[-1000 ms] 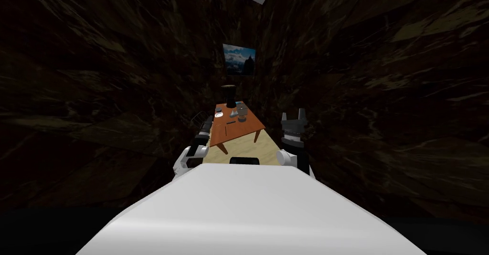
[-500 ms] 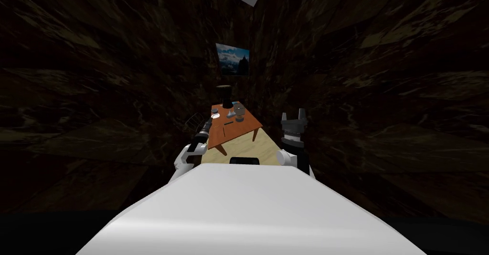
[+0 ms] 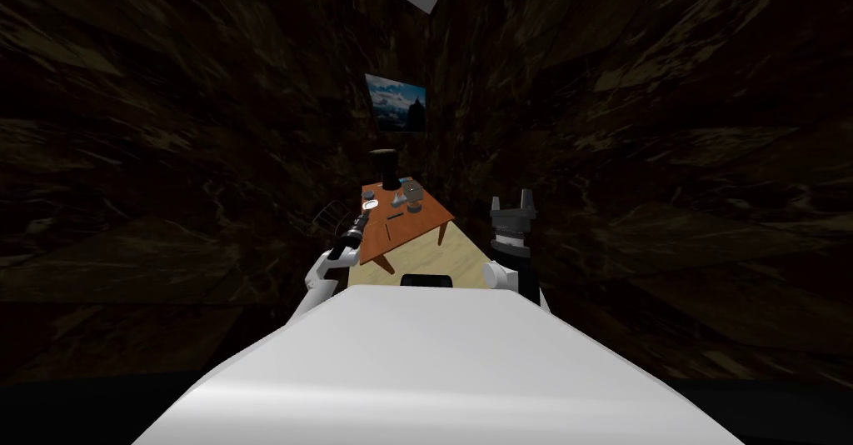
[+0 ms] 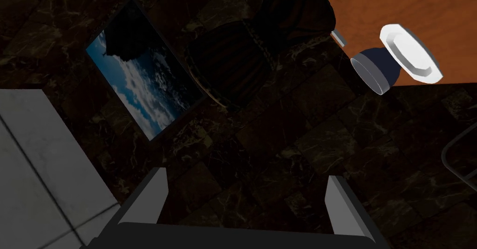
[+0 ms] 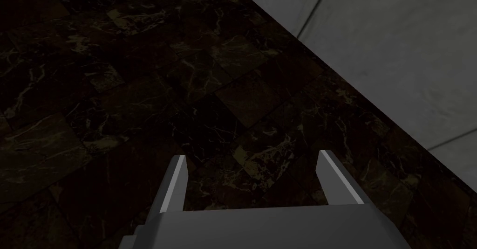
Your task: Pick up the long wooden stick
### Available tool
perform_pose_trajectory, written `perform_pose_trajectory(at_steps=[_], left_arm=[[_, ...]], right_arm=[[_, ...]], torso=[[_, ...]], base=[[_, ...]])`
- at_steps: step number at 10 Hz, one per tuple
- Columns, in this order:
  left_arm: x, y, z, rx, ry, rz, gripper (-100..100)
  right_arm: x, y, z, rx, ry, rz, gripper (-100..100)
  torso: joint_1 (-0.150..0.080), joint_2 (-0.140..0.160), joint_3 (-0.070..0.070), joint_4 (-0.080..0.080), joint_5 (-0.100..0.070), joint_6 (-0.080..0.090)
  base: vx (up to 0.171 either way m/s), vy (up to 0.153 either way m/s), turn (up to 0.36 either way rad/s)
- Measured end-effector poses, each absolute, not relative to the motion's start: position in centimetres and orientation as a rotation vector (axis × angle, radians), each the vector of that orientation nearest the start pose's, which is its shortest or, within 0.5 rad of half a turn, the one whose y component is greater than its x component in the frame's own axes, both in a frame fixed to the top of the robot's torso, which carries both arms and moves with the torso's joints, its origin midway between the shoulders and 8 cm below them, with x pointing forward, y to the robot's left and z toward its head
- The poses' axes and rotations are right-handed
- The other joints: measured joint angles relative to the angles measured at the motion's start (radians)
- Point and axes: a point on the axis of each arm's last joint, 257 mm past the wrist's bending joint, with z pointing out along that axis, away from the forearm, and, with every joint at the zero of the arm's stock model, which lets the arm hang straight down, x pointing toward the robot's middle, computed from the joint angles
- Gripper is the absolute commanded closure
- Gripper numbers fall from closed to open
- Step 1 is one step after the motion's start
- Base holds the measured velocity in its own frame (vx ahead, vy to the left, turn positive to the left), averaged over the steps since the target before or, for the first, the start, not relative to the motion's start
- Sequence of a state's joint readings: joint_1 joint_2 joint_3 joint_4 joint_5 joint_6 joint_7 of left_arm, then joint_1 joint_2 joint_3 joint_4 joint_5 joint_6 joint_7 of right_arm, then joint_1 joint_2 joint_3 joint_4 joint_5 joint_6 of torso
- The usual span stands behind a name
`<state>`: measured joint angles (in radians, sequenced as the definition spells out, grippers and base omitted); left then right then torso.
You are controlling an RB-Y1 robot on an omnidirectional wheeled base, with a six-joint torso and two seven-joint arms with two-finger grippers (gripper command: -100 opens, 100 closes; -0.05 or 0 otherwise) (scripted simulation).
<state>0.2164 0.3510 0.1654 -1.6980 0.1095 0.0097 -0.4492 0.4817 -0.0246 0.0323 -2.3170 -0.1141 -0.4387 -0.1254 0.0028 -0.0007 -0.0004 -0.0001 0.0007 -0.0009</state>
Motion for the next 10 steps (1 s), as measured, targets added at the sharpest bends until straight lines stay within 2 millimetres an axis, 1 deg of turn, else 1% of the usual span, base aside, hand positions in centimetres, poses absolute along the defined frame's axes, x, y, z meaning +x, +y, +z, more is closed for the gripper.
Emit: perform_pose_trajectory(at_steps=[2,3,4,5,6,7,8,10], left_arm=[[47.5,44.0,-23.9,-0.84,1.465,-0.456,-100],[47.3,45.1,-24.6,-0.857,1.491,-0.424,-100],[47.4,45.7,-25.5,-0.872,1.512,-0.402,-100],[47.3,46.1,-26.1,-0.88,1.523,-0.391,-100],[47.4,46.9,-26.5,-0.893,1.541,-0.368,-100],[47.3,47.5,-27.3,-0.909,1.562,-0.347,-100],[47.1,47.8,-28.0,-0.917,1.573,-0.337,-100],[47.1,49.2,-29.9,-0.947,1.614,-0.292,-100]], right_arm=[[34.8,-27.6,3.5,0.769,0.534,1.532,0],[34.8,-27.6,3.5,0.769,0.534,1.532,0],[34.8,-27.6,3.5,0.769,0.534,1.532,0],[34.8,-27.6,3.5,0.769,0.534,1.532,0],[34.8,-27.6,3.5,0.769,0.534,1.532,0],[34.8,-27.6,3.5,0.769,0.534,1.532,0],[34.8,-27.6,3.4,0.769,0.534,1.532,0],[34.8,-27.6,3.5,0.769,0.534,1.532,0]], torso=[[0.0,0.0,0.0,0.0,0.0,0.0],[0.0,0.0,0.0,0.0,0.0,0.0],[0.0,0.0,0.0,0.0,0.0,0.0],[-0.001,-0.001,0.0,0.0,0.0,0.0],[-0.001,-0.001,0.0,0.0,0.0,0.001],[-0.001,-0.001,0.0,0.0,0.0,0.0],[-0.001,-0.001,0.0,0.0,0.0,0.0],[0.0,-0.001,-0.001,0.0,0.0,0.0]], base=[[-0.012,0.036,-0.135],[-0.01,0.035,-0.115],[-0.003,0.015,-0.01],[-0.004,0.016,-0.206],[-0.008,0.027,-0.134],[-0.005,0.018,0.019],[-0.003,0.022,-0.169],[-0.007,0.033,-0.172]])
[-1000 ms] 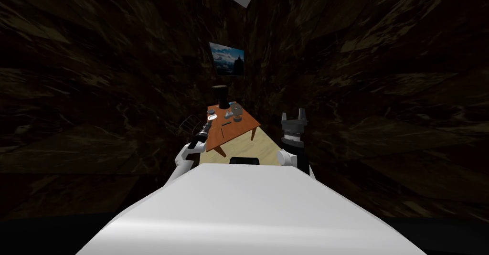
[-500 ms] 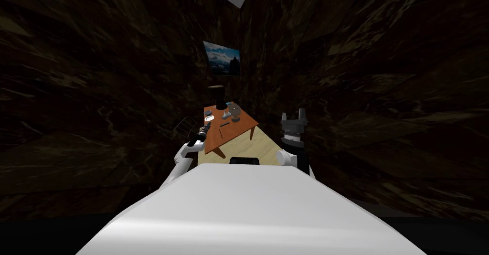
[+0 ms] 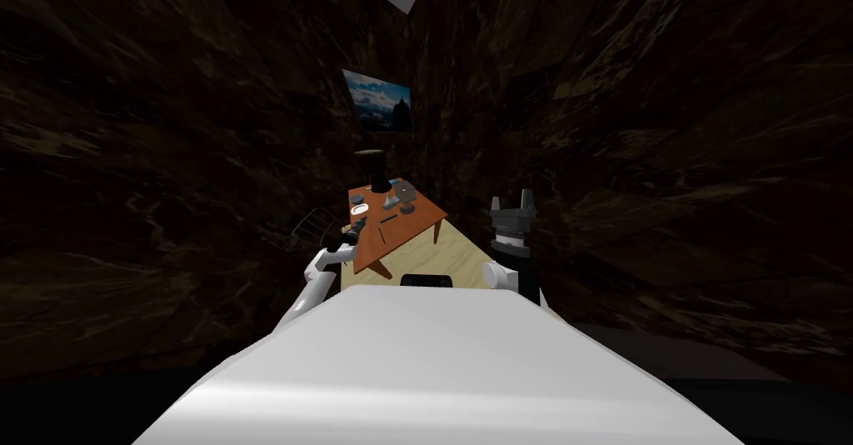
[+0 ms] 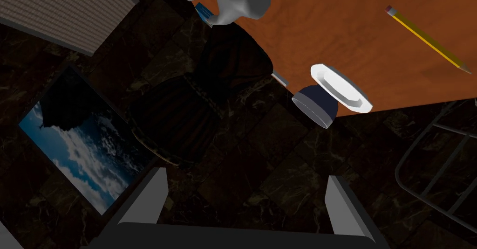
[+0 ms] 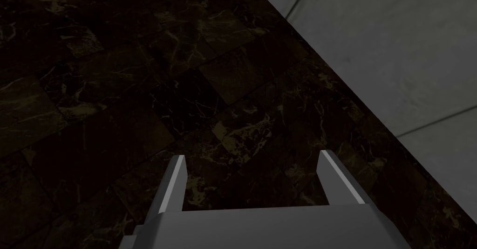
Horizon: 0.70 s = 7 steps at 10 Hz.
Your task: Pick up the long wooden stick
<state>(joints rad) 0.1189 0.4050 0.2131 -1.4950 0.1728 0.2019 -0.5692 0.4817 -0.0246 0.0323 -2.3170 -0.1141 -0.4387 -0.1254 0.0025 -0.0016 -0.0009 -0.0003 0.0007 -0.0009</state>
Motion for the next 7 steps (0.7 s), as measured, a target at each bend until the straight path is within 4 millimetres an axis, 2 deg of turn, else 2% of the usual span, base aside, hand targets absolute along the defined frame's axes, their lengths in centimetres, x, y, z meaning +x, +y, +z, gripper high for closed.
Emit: perform_pose_trajectory(at_steps=[1,7], left_arm=[[47.0,50.4,-30.9,-0.967,1.641,-0.262,-100],[45.2,53.4,-36.3,-1.084,1.799,-0.123,-100]], right_arm=[[34.8,-27.6,3.5,0.769,0.534,1.532,0],[34.8,-27.6,3.5,0.769,0.534,1.532,0]], torso=[[0.0,0.0,0.0,0.0,0.0,0.0],[0.0,-0.001,0.0,0.0,0.0,0.0]], base=[[-0.004,0.038,-0.122],[-0.002,0.034,-0.153]])
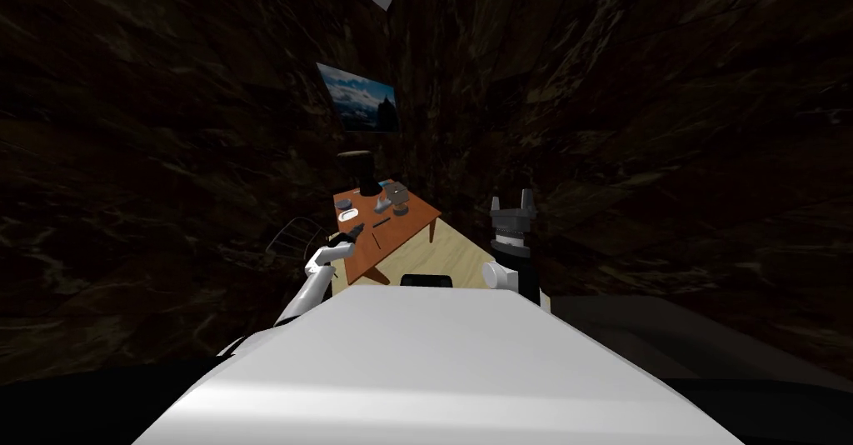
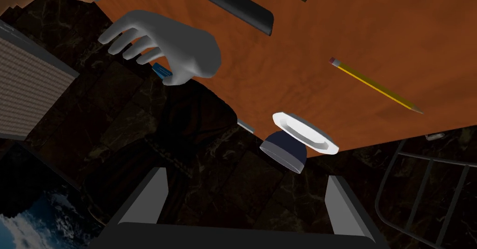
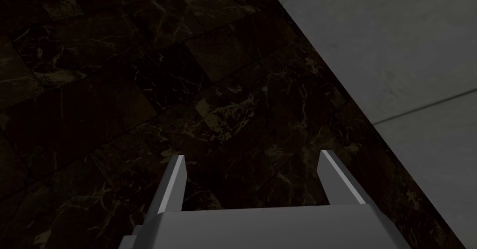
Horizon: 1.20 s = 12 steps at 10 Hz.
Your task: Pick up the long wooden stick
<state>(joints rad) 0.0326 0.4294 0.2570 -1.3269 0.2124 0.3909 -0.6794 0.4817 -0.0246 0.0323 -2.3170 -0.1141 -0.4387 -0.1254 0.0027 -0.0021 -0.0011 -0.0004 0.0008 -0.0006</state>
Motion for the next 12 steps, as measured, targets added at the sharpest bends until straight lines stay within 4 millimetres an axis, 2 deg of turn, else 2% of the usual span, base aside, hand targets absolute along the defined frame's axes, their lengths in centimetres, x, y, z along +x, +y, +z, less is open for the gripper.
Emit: perform_pose_trajectory(at_steps=[5,12], left_arm=[[42.8,55.4,-40.5,-1.181,1.938,-0.03,-100],[39.2,56.0,-45.4,-1.303,2.115,0.055,-100]], right_arm=[[34.8,-27.6,3.4,0.769,0.534,1.532,0],[34.8,-27.6,3.4,0.769,0.534,1.532,0]], torso=[[0.0,0.0,0.0,0.0,0.0,-0.001],[0.0,-0.001,0.0,0.0,0.0,-0.001]], base=[[0.002,0.031,-0.149],[0.006,0.026,-0.109]])
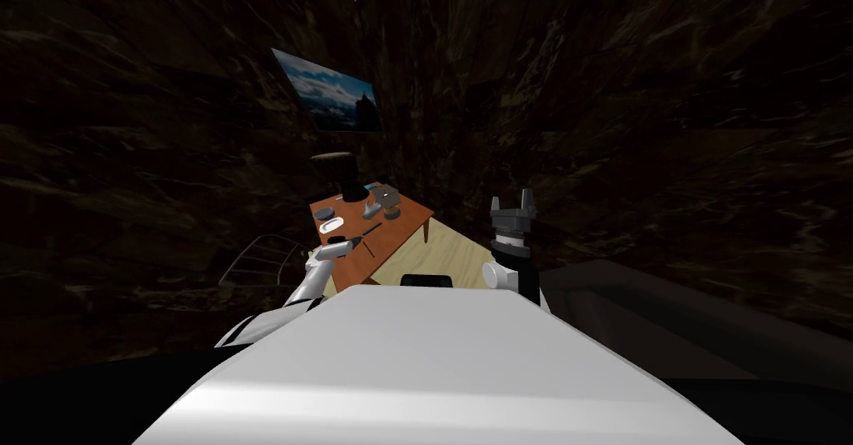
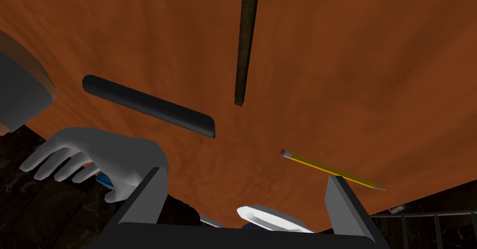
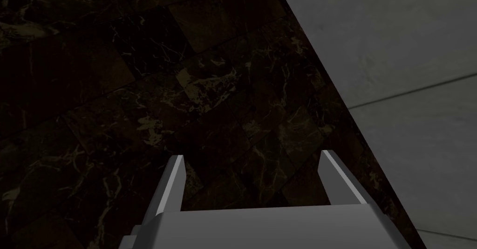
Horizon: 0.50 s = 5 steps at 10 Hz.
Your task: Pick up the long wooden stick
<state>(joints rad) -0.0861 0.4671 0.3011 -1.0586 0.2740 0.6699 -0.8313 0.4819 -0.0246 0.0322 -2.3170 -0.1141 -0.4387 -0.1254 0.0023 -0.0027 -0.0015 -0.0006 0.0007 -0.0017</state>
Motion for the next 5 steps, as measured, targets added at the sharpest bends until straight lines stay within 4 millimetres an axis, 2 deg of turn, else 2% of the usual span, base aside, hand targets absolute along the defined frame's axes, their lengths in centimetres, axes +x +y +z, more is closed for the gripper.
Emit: perform_pose_trajectory(at_steps=[5], left_arm=[[36.4,55.5,-48.2,-1.39,2.255,0.095,-100]], right_arm=[[34.8,-27.6,3.4,0.769,0.534,1.532,0]], torso=[[0.0,-0.001,0.0,0.0,0.0,0.0]], base=[[0.011,0.032,-0.126]])
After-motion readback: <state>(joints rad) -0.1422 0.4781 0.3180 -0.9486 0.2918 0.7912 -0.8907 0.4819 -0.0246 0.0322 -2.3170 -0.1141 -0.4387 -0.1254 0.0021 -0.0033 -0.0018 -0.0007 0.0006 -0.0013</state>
